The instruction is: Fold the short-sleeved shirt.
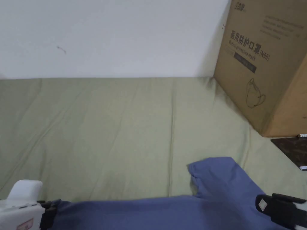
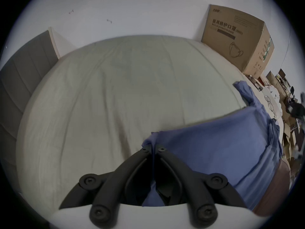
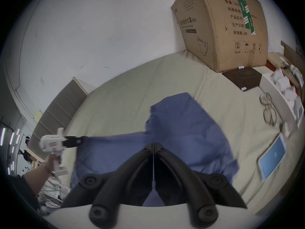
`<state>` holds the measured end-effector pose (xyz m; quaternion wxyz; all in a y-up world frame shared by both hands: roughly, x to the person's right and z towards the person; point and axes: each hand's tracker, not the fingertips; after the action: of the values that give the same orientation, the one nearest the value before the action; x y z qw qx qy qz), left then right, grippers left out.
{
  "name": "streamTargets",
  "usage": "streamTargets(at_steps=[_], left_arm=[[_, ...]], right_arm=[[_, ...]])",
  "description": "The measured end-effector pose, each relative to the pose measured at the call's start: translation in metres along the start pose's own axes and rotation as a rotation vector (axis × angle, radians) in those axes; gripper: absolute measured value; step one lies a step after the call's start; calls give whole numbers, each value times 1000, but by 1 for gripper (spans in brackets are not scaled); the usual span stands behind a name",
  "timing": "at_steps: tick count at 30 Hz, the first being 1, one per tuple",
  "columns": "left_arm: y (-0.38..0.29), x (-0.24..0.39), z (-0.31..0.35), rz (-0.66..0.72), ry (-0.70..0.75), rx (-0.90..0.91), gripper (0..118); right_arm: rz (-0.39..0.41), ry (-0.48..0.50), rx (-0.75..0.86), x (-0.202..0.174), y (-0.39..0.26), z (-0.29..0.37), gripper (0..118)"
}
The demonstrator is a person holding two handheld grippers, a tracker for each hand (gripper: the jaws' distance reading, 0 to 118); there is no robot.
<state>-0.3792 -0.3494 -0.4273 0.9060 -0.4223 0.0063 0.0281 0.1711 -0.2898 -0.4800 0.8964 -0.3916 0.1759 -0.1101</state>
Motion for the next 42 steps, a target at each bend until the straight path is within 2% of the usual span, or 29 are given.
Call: streamTargets(at_steps=[1,2,3,4,6,7,8,10,12,14,15,16,17,18,19,20,21,25,30,35,38,42], left_arm=[[3,0,9,-8,10,38,2],[6,-1,18,3,-7,56,2],[9,-1,25,20,-26,69,2],[11,0,33,31,-35,84,2],[12,4,46,23,-40,98,2],[14,9,53,12,-42,104,2],[14,12,58,-2,-42,113,2],[12,16,66,-16,-34,129,2],[13,20,70,-5,-27,139,2],[13,18,72,13,-35,133,2],[14,18,70,16,-34,130,2],[13,17,69,17,-28,122,2],[11,15,66,14,-18,110,2],[10,14,65,16,-14,99,2],[8,11,61,24,-16,89,2],[5,8,59,42,-25,81,2],[3,6,59,66,-37,79,2],[-3,-1,58,133,-28,103,2],[14,-13,61,174,-3,167,2],[38,-18,74,202,12,286,2],[41,-17,75,177,9,272,2],[10,-14,80,131,-9,180,2]], right_arm=[[26,-53,5,8,14,-14,1],[14,-61,0,19,28,-29,4],[-4,-54,-23,28,42,-44,35],[-32,-53,-57,43,56,-63,35],[-64,-126,-144,57,77,-98,66],[-75,-155,-217,64,84,-120,106],[-62,-171,-251,71,83,-135,118],[-4,-234,-297,79,72,-169,117],[11,-275,-387,87,70,-192,117],[9,-269,-449,92,58,-207,109],[52,-300,-447,88,54,-208,108],[89,-277,-412,83,64,-193,103],[84,-256,-399,80,64,-187,88],[92,-255,-394,77,64,-182,55],[110,-242,-382,73,62,-176,17],[108,-165,-392,68,70,-159,0],[99,-128,-401,64,67,-153,0],[100,-149,-258,49,70,-117,0],[-33,-141,-53,52,95,-76,0],[-85,-107,126,42,117,-38,0],[-101,-90,126,39,115,-21,0],[-100,-95,40,39,67,5,0]])
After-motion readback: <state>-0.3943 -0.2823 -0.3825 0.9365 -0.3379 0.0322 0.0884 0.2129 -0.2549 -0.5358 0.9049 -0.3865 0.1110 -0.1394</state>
